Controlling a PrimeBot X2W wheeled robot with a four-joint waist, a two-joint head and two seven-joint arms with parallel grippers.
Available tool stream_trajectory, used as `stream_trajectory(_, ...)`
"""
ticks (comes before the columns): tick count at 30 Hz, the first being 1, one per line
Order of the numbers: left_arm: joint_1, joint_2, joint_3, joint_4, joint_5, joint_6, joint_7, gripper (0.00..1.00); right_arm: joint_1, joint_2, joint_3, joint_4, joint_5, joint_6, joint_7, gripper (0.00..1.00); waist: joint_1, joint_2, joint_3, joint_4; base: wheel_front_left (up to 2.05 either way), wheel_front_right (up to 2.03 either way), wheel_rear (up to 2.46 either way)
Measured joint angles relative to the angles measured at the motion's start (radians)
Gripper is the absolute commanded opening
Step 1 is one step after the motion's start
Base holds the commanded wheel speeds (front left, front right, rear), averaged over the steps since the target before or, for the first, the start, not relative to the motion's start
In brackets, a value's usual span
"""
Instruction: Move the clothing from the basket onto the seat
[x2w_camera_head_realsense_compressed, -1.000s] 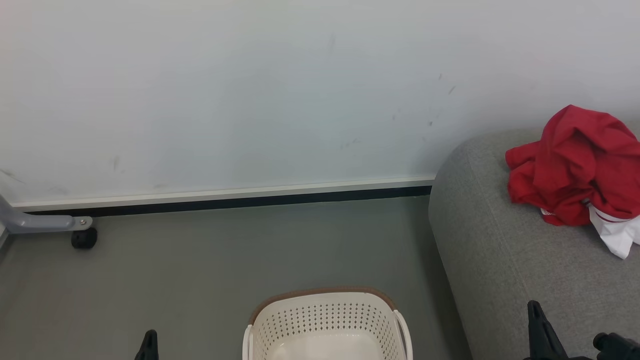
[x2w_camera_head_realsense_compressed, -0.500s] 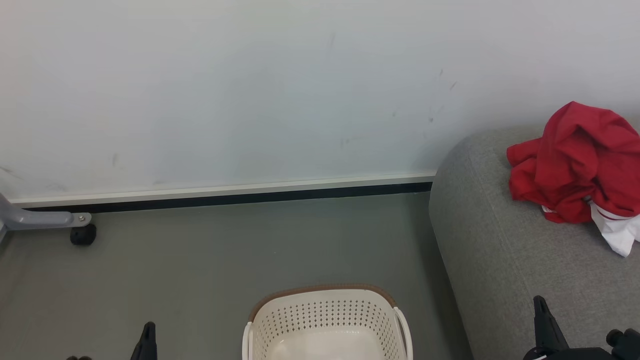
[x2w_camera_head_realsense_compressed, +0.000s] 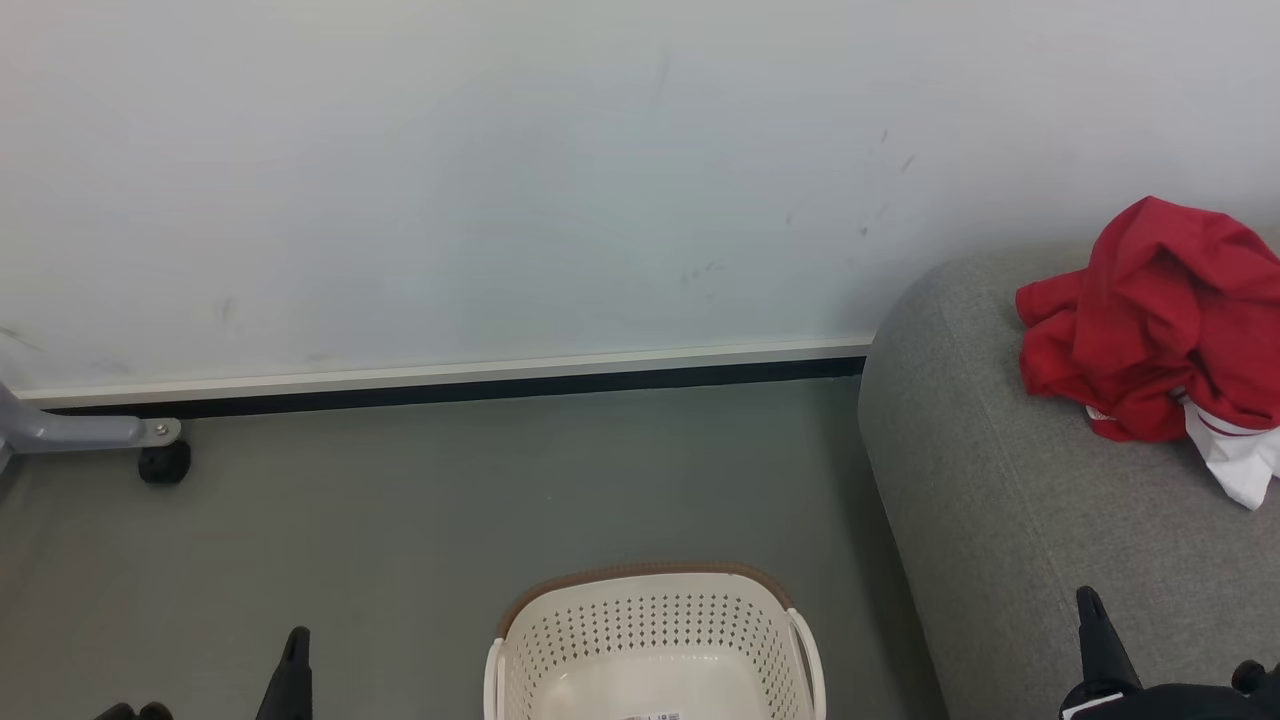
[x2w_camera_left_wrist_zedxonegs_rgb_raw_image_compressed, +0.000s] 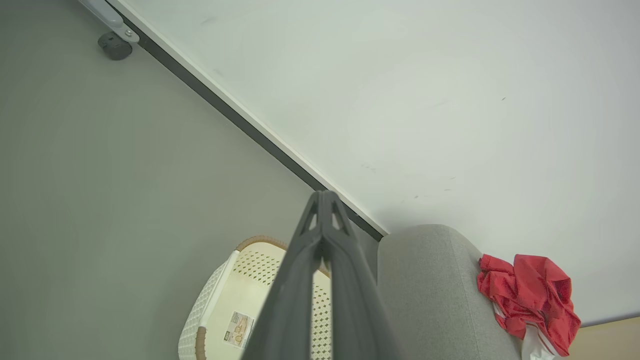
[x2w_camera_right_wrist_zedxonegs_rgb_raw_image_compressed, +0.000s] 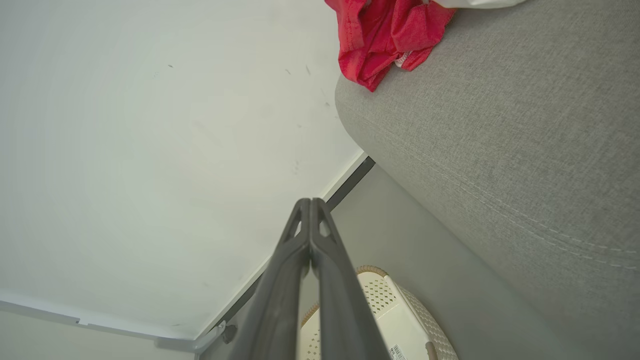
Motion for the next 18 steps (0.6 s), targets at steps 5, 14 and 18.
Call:
stream_trajectory(5, -0.013, -0.009, 0.011, 0.007, -0.053, -0.009, 0.017, 0.0, -0.015, 0.007, -0.016, 0.008, 0.057, 0.01, 0.017, 0.0, 0.0, 0.0, 0.004, 0.0, 0.0, 0.0, 0.0)
stream_trajectory(14, -0.036, -0.023, 0.036, 0.017, -0.158, -0.035, 0.044, 0.0, -0.03, 0.017, -0.045, 0.025, 0.164, 0.03, 0.044, 0.0, 0.0, 0.0001, 0.01, 0.0, 0.0, 0.0, 0.0)
stream_trajectory(18, -0.041, -0.029, 0.046, 0.021, -0.192, -0.044, 0.059, 0.0, -0.04, 0.022, -0.058, 0.029, 0.21, 0.04, 0.053, 0.0, 0.0, 0.0, 0.013, 0.0, 0.0, 0.0, 0.0)
